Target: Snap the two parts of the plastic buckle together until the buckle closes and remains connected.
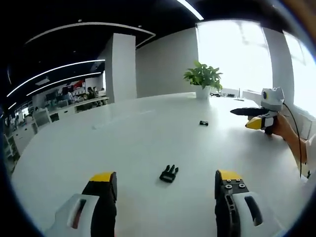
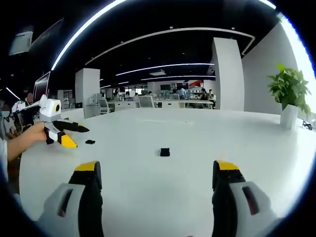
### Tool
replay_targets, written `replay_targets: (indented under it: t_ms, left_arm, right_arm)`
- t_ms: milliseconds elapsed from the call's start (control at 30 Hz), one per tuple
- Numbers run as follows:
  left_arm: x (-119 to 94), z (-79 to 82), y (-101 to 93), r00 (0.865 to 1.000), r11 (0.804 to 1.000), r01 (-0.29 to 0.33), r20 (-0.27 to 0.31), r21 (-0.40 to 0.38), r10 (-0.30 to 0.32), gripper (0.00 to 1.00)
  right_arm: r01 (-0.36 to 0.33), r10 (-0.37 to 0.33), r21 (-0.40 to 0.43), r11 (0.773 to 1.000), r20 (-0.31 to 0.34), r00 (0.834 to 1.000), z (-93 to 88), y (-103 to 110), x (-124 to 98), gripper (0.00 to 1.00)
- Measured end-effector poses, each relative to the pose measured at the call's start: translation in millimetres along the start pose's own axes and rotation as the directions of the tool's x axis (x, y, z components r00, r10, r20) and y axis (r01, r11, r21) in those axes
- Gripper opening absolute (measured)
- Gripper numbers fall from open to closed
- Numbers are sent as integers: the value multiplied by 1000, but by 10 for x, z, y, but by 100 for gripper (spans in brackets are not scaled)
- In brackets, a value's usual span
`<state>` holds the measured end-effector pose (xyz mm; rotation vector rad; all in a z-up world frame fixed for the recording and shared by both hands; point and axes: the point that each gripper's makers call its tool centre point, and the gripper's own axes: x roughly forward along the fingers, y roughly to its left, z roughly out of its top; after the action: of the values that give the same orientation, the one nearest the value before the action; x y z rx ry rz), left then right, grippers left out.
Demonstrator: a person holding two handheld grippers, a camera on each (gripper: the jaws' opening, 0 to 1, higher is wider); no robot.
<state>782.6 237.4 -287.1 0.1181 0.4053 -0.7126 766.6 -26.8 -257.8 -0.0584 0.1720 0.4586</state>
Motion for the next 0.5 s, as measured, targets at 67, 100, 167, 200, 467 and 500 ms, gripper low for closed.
replay_targets:
  t_ms: [67, 100, 167, 200, 467, 500]
  left_arm:
    - [4, -3, -3, 1000, 1000, 6, -3, -1, -6, 80]
    - [6, -5, -5, 1000, 1000, 8, -5, 1, -8, 79]
    - [12, -9, -11, 1000, 1000, 9, -10, 10, -9, 76]
    - [17, -9, -19, 1000, 1000, 13, -11, 16, -13, 75]
    - [47, 0, -79, 999, 999, 48, -2, 14, -48, 60]
    - [50, -4, -87, 999, 999, 53, -2, 13, -53, 59]
  right_arm:
    - [-3, 3, -1, 1000, 3, 1000, 3, 9, -4, 93]
    - [-5, 5, -1, 1000, 5, 1000, 5, 16, -6, 92]
    - [-14, 14, -3, 1000, 9, 1000, 10, 30, -10, 91]
    - [-18, 18, -4, 1000, 12, 1000, 14, 36, -11, 90]
    - [-35, 35, -9, 999, 17, 999, 23, 64, -9, 88]
    - [-37, 37, -7, 999, 17, 999, 23, 66, -8, 88]
